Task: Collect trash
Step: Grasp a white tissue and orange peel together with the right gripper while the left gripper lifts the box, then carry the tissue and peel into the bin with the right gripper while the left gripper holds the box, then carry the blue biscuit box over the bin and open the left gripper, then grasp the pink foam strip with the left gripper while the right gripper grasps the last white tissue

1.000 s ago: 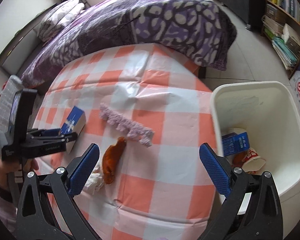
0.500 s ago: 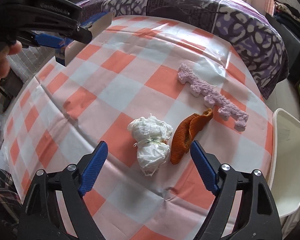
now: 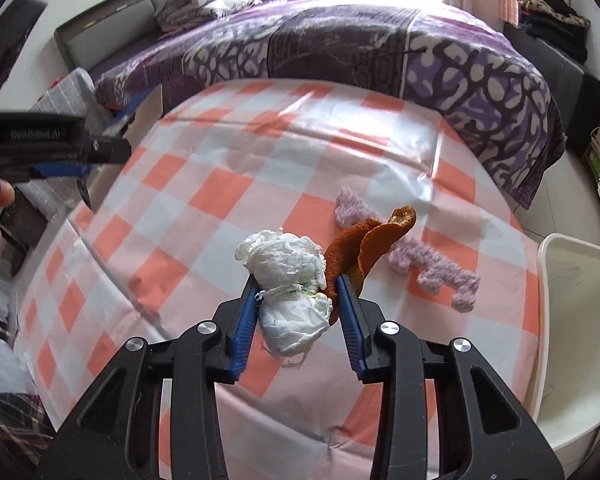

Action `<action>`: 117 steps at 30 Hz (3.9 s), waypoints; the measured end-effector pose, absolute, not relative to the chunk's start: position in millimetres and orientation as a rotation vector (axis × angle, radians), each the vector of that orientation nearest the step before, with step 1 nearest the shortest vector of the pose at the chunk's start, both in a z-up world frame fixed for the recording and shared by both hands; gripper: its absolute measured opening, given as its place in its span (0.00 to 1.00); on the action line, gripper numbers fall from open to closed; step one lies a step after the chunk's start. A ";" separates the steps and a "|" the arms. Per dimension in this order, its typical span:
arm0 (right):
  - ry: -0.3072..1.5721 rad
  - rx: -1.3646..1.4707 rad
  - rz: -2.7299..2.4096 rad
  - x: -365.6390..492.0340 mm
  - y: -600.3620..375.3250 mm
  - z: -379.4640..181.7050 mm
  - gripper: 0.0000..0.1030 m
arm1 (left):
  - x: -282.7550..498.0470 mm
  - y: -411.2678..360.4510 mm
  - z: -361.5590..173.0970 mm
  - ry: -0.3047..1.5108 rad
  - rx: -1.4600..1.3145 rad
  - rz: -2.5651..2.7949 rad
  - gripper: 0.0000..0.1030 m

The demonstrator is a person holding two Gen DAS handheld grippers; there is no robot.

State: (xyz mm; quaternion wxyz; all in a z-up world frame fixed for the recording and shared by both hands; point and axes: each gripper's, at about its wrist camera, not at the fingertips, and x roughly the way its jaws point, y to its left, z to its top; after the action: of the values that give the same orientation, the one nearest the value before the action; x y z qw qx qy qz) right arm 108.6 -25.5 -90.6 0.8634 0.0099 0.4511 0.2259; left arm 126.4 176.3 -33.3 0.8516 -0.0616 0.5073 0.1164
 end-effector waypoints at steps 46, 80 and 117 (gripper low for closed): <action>0.774 0.407 0.184 126.8 -199.5 -41.0 0.36 | 125.8 54.5 -17.4 0.828 -0.132 0.210 0.58; 0.880 0.395 0.050 136.8 -188.9 -62.9 0.87 | 132.7 49.0 -28.6 0.931 -0.139 0.078 0.58; 0.824 0.727 -0.094 115.9 -347.3 -45.2 0.93 | 192.2 23.2 -108.8 1.242 -0.493 0.294 0.72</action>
State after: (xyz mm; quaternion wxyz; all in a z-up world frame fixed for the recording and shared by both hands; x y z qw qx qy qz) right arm 115.9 -347.3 -45.2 0.8519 0.3452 0.3914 -0.0445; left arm 192.2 23.2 -108.8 0.7751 -0.2279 0.5735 0.1357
